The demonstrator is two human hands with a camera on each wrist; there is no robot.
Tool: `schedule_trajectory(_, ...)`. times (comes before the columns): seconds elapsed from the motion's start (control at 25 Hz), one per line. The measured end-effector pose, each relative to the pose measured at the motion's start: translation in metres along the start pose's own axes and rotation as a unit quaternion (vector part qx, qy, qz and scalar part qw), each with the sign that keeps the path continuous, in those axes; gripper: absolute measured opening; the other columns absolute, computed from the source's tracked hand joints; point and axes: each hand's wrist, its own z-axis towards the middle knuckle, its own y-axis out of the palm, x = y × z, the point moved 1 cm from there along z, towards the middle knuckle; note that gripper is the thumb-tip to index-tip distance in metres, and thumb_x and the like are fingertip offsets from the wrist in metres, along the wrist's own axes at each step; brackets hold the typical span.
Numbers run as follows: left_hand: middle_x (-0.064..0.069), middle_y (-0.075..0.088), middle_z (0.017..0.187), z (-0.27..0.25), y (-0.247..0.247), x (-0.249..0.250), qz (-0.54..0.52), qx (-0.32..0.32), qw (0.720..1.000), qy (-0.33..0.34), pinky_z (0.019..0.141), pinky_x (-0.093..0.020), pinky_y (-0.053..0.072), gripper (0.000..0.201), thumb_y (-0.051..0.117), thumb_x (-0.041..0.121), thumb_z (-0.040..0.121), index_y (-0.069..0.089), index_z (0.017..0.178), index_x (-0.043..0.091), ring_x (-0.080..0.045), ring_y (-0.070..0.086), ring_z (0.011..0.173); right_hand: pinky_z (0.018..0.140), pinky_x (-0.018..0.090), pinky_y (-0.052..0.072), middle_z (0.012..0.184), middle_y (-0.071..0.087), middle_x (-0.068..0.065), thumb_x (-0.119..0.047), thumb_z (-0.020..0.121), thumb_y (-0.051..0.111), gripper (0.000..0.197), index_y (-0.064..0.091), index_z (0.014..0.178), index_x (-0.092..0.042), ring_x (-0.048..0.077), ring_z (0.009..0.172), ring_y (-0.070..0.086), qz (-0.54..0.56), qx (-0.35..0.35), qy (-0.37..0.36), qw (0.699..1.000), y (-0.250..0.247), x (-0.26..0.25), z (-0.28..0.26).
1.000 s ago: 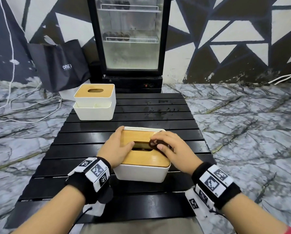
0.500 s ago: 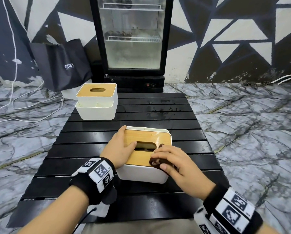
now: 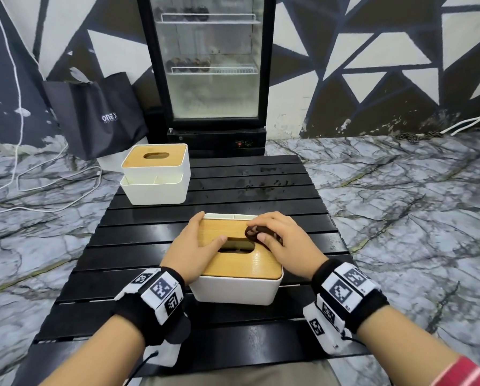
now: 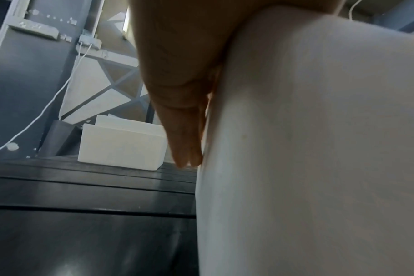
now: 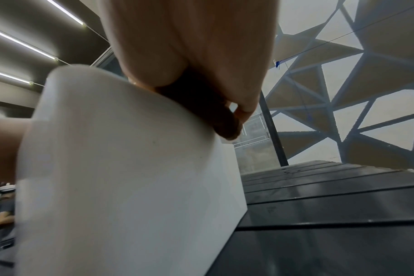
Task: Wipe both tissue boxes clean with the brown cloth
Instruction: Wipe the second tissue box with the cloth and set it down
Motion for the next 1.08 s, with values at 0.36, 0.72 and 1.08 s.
schedule_trajectory(0.36, 0.012, 0.014, 0.156, -0.029, 0.014, 0.005, 0.145, 0.020, 0.980, 0.137, 0.116, -0.046, 0.006, 0.087, 0.019, 0.079, 0.064, 0.028, 0.141, 0.039, -0.011, 0.014, 0.144, 0.092, 0.040, 0.040, 0.110, 0.052, -0.017, -0.024, 0.091, 0.050, 0.024, 0.057, 0.111, -0.035, 0.013, 0.104, 0.038, -0.036, 0.118, 0.108, 0.986, 0.011, -0.018, -0.019)
schedule_trajectory(0.72, -0.002, 0.018, 0.157, 0.001, -0.010, -0.008, 0.104, 0.058, 0.992, 0.040, 0.112, -0.046, 0.027, 0.067, 0.055, 0.049, 0.087, 0.026, 0.145, 0.031, -0.025, 0.026, 0.140, 0.095, 0.014, 0.031, 0.111, 0.052, -0.022, -0.020, 0.089, 0.054, 0.030, 0.057, 0.114, -0.037, 0.005, 0.107, 0.044, 0.020, -0.019, 0.034, 0.999, -0.004, -0.042, -0.068)
schedule_trajectory(1.08, -0.015, 0.043, 0.140, 0.005, 0.021, 0.006, 0.008, 0.016, 1.000, 0.009, 0.100, -0.038, 0.040, 0.074, 0.052, 0.038, 0.090, 0.011, 0.147, 0.015, -0.029, 0.048, 0.122, 0.109, 0.022, 0.022, 0.131, 0.045, -0.016, -0.028, 0.089, 0.047, 0.035, 0.051, 0.124, -0.034, 0.001, 0.131, 0.029, -0.023, -0.064, -0.050, 0.996, 0.015, -0.033, -0.050)
